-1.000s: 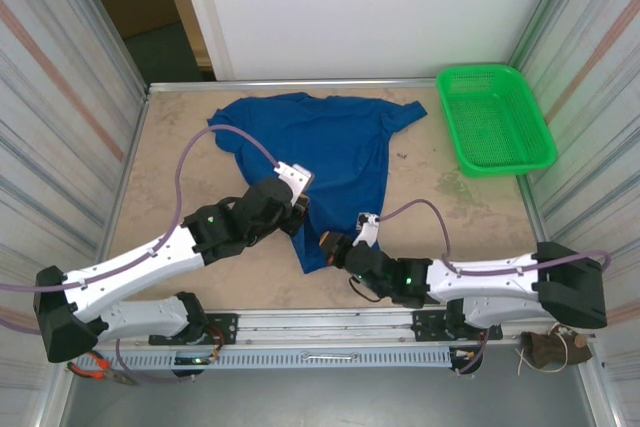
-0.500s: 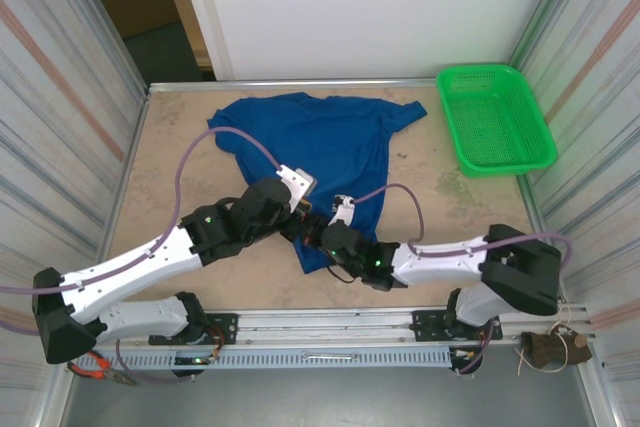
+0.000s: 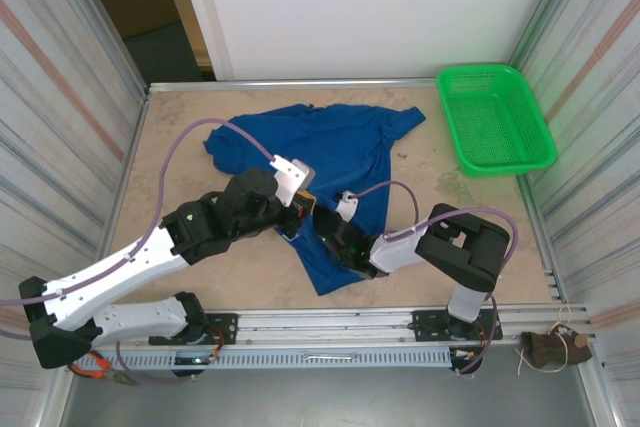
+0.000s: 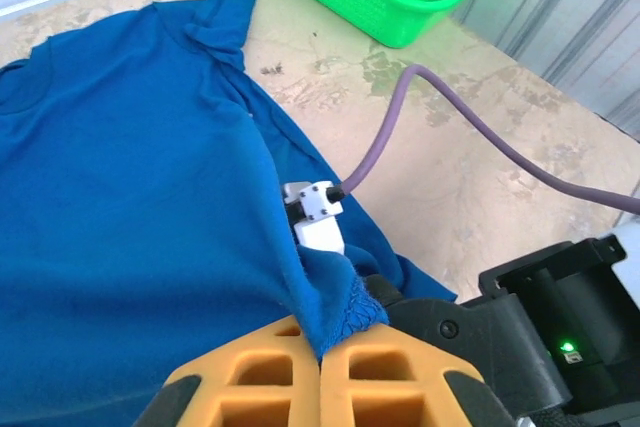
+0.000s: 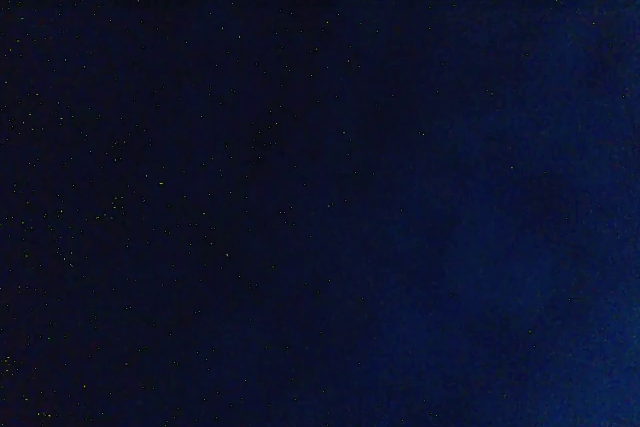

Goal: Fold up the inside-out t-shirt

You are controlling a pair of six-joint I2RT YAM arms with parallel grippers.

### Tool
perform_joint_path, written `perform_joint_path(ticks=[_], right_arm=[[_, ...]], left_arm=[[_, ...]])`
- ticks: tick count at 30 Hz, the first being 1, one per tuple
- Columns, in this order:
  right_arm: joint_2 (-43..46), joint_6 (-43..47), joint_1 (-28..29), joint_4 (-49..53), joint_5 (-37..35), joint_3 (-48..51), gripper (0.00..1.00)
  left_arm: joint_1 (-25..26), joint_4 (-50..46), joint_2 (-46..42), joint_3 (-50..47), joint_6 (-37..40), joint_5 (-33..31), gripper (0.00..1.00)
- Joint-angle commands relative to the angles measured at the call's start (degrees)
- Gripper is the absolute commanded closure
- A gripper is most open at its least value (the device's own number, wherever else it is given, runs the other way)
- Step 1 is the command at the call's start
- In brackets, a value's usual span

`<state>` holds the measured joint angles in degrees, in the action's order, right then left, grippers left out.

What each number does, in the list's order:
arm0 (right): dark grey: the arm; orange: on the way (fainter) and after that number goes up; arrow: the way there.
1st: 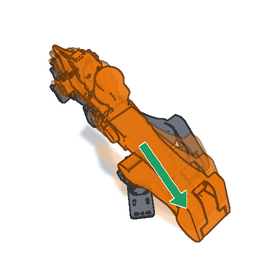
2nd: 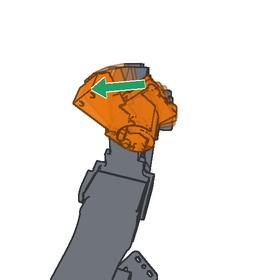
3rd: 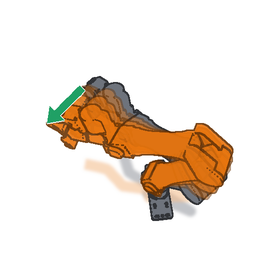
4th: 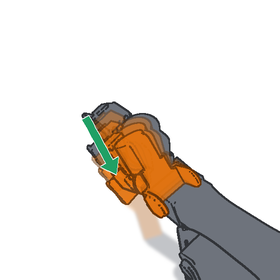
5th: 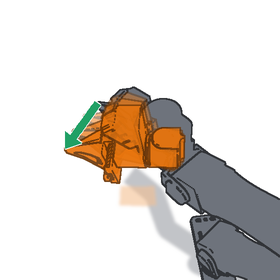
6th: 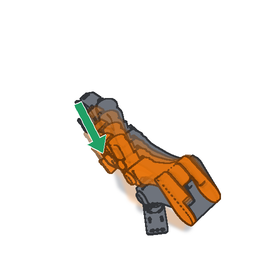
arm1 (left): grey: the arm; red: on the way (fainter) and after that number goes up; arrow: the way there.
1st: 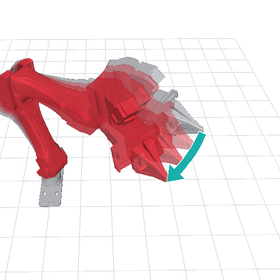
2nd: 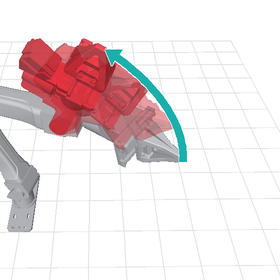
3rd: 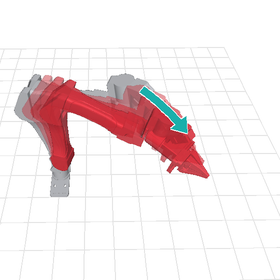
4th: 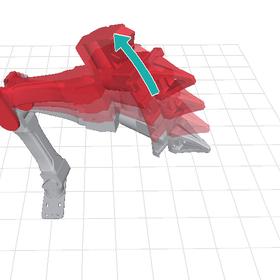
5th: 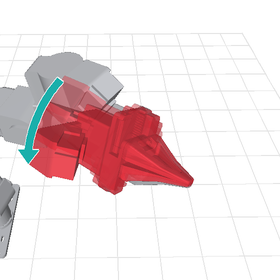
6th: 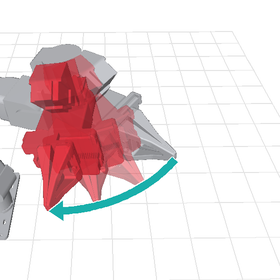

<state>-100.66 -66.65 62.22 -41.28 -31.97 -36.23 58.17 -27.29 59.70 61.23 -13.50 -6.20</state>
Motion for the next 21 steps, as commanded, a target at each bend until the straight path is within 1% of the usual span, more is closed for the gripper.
perform_joint_path(ticks=[1, 3, 4, 6, 10, 12, 15, 18, 20, 21], right_arm=[[-1.01, 1.65, -1.52, 0.49, -1.39, 1.14, 1.0], [-1.27, 0.13, -3.09, 0.62, -1.06, 2.09, 1.0], [-1.31, -2.37, -3.84, 1.62, -0.64, 2.14, 1.0], [-1.38, -2.76, -4.82, 4.48, 0.38, 0.8, 1.0], [-1.76, -1.67, -3.68, 13.86, -0.05, -5.88, 1.0], [-2.0, -1.49, -2.07, 17.63, -2.54, -8.66, 1.0], [-3.07, -6.34, 0.74, 27.97, -9.12, -13.11, 1.0], [-6.03, -10.89, -0.05, 33.22, -9.43, -16.22, 1.0], [-7.88, -15.7, -1.25, 39.13, -10.01, -18.49, 1.0], [-8.52, -17.93, -2.13, 40.09, -9.7, -18.66, 1.0]], left_arm=[[-0.12, 0.81, -0.75, 1.74, 0.34, 3.15, 1.0], [-0.11, 1.52, -1.1, 1.7, 0.89, 4.05, 1.0], [-0.12, 1.74, -1.3, 1.74, 0.93, 4.61, 1.0], [-0.07, 2.23, -1.39, 1.87, 1.03, 5.82, 1.0], [-0.06, 4.21, -1.04, 2.5, -0.18, 7.94, 1.0], [-0.08, 4.38, -0.06, 3.62, -1.0, 8.27, 1.0], [0.12, 4.89, 1.93, 5.37, -2.21, 9.87, 1.0], [1.51, 5.82, 3.43, 6.84, -2.92, 11.11, 1.0], [3.38, 6.03, 4.15, 8.06, -3.25, 11.5, 1.0], [4.66, 5.89, 4.32, 8.78, -3.16, 11.23, 1.0]])
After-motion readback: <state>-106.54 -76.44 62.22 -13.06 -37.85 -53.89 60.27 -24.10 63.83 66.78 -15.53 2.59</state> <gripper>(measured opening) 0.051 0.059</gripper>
